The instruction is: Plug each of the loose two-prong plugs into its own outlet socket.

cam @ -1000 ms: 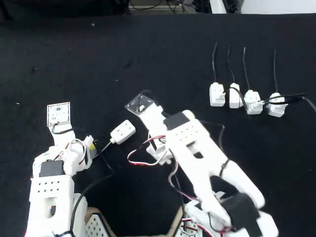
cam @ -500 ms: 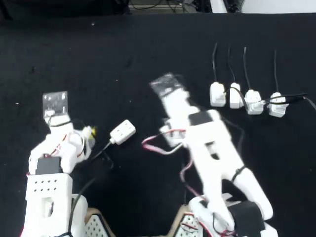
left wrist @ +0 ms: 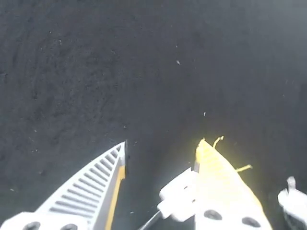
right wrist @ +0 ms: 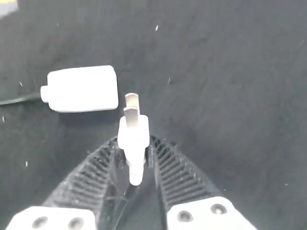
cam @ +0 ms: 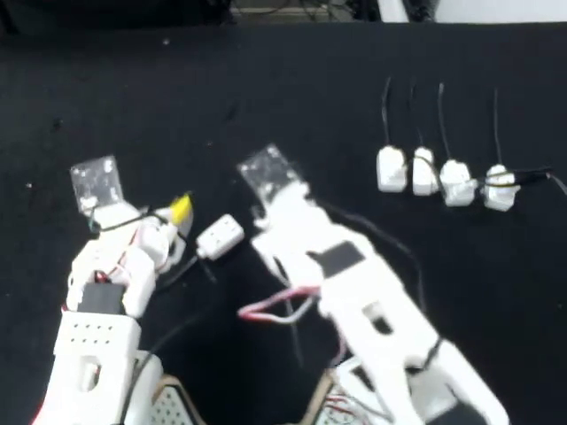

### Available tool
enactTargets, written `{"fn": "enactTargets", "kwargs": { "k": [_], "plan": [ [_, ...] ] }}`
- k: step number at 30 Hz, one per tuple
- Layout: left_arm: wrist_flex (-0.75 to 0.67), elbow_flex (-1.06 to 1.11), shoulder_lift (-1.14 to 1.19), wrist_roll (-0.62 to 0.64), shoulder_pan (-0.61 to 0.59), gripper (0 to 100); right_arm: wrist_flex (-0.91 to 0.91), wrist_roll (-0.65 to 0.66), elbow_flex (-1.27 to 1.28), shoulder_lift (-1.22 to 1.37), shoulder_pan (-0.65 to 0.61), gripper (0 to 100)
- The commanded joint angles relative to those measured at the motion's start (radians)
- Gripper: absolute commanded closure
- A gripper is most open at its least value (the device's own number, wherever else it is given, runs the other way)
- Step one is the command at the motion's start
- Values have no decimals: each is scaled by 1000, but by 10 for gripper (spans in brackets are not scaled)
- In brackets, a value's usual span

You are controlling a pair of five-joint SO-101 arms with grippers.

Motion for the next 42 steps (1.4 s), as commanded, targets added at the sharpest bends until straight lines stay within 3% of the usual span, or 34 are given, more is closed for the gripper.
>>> {"fn": "enactTargets", "kwargs": {
  "k": [1,8,15,22,26,35,42],
  "plan": [
    [-3,-21,-14,60,18,766,-153,-8,143,-209,-28,988],
    [2,-22,-14,55,119,766,-183,0,278,-371,-239,988],
    [2,-19,-14,37,147,766,-187,0,292,-392,-242,988],
    [2,5,-14,-183,148,766,-181,0,292,-389,-285,988],
    [3,4,-14,-187,148,766,-186,52,309,-390,-342,988],
    [5,1,-14,-195,150,766,-189,81,312,-390,-345,988],
    [163,-79,-14,-327,237,766,-189,83,312,-389,-341,988]
  ]
}}
